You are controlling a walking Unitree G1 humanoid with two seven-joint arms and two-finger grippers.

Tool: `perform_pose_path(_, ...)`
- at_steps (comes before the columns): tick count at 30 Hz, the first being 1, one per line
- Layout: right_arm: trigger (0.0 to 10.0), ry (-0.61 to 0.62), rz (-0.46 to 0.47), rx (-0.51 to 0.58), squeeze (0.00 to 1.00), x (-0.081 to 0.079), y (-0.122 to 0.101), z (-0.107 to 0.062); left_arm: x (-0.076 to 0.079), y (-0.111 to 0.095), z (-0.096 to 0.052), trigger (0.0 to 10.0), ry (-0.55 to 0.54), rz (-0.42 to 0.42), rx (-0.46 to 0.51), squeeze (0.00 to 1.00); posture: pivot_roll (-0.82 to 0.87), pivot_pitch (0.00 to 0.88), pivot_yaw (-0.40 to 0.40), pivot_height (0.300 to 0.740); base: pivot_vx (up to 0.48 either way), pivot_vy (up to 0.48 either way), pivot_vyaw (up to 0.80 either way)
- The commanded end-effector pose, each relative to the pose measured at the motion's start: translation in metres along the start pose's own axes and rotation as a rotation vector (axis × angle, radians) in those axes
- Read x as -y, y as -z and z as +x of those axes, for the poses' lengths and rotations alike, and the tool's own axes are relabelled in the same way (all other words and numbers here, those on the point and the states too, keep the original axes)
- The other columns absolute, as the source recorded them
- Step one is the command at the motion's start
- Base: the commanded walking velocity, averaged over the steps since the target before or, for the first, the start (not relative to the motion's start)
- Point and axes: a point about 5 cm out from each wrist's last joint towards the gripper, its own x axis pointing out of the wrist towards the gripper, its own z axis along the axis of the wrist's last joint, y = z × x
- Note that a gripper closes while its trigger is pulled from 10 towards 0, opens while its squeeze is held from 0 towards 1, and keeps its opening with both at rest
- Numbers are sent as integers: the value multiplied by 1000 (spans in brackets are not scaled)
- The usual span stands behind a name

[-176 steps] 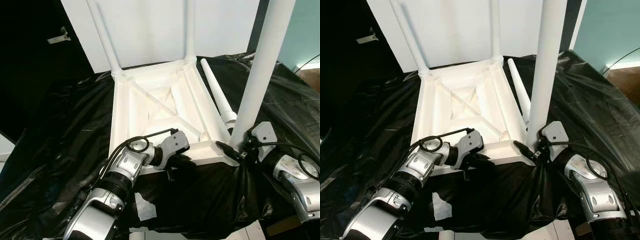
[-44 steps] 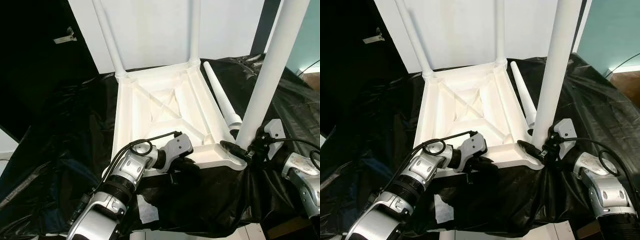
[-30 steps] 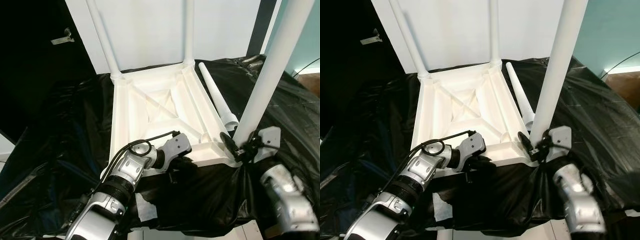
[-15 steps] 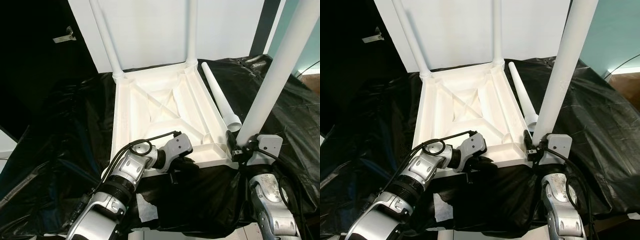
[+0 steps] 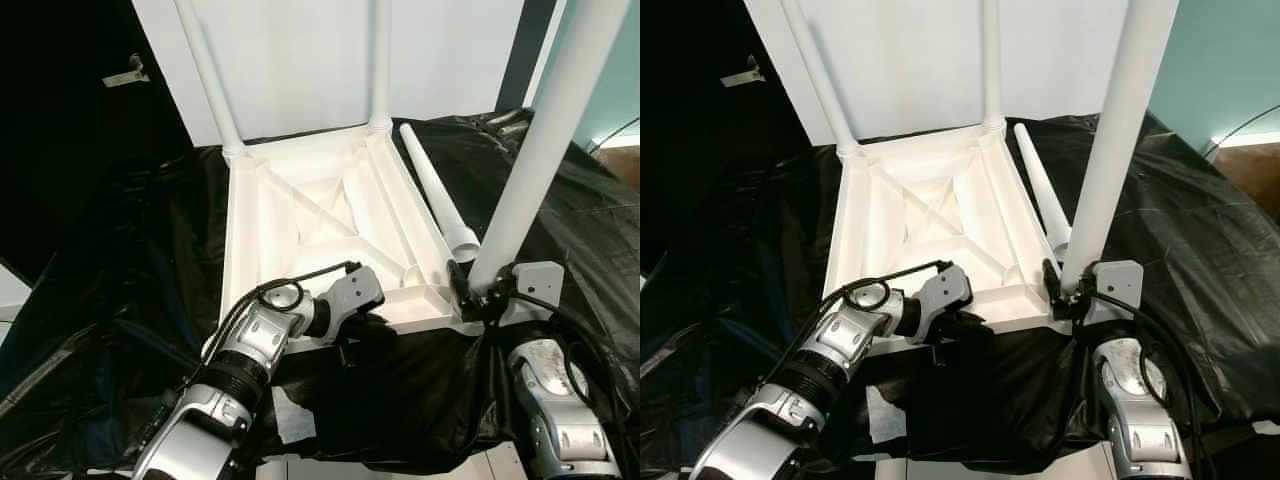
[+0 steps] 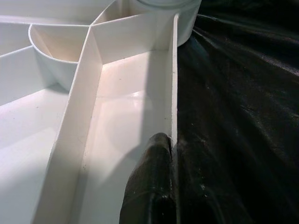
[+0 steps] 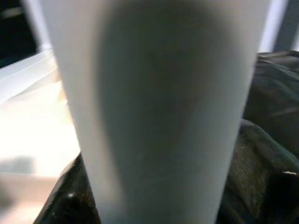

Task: Building children table

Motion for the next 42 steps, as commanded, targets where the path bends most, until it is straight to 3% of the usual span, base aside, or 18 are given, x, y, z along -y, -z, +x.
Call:
perform_pose_path(1, 10000, -66, 15, -10, 0, 1, 1, -3, 23, 52, 9, 10000, 39, -235, -48, 0, -144, 33, 29, 740, 0, 0, 0)
perform_pose_path(4, 10000, -106, 1, -11, 0, 5, 0, -4, 23, 52, 9, 10000, 38, -235, -49, 0, -144, 33, 29, 740, 0, 0, 0)
perform_pose_path(12, 10000, -389, -82, -84, 0, 20, -4, 3, 22, 50, 9, 10000, 42, -228, -50, 0, -148, 33, 35, 740, 0, 0, 0)
perform_pose_path(15, 10000, -426, -86, -98, 0, 23, -5, 5, 21, 50, 9, 10000, 41, -227, -49, 0, -148, 33, 35, 740, 0, 0, 0)
perform_pose_path(16, 4196, -440, -98, -103, 0, 27, -5, 7, 21, 50, 8, 10000, 41, -226, -49, 0, -138, 33, 36, 740, 0, 0, 0)
perform_pose_path(17, 4196, -440, -98, -103, 0, 27, -5, 7, 21, 50, 8, 10000, 41, -226, -49, 0, -138, 33, 36, 740, 0, 0, 0)
perform_pose_path(18, 0, -440, -99, -104, 0, 29, -6, 8, 21, 50, 8, 10000, 40, -226, -51, 0, -137, 33, 36, 740, 0, 0, 0)
perform_pose_path(25, 0, -444, -77, -105, 0, 34, -6, 11, 22, 52, 6, 10000, 36, -230, -53, 0, -132, 33, 38, 740, 0, 0, 0)
perform_pose_path(30, 0, -448, -44, -111, 0, 26, 0, 9, 22, 51, 7, 10000, 42, -232, -49, 0, -135, 32, 38, 740, 0, 0, 0)
perform_pose_path(35, 0, -392, 26, -107, 0, 14, 7, 6, 22, 50, 8, 10000, 40, -229, -49, 0, -141, 31, 36, 740, 0, 0, 0)
perform_pose_path(38, 0, -261, 136, -115, 0, -12, 21, 0, 23, 50, 10, 10000, 44, -228, -47, 0, -145, 33, 37, 740, 0, 0, 0)
perform_pose_path(42, 0, -209, 160, -132, 0, -23, 26, -3, 23, 49, 10, 10000, 48, -228, -46, 0, -145, 33, 37, 740, 0, 0, 0)
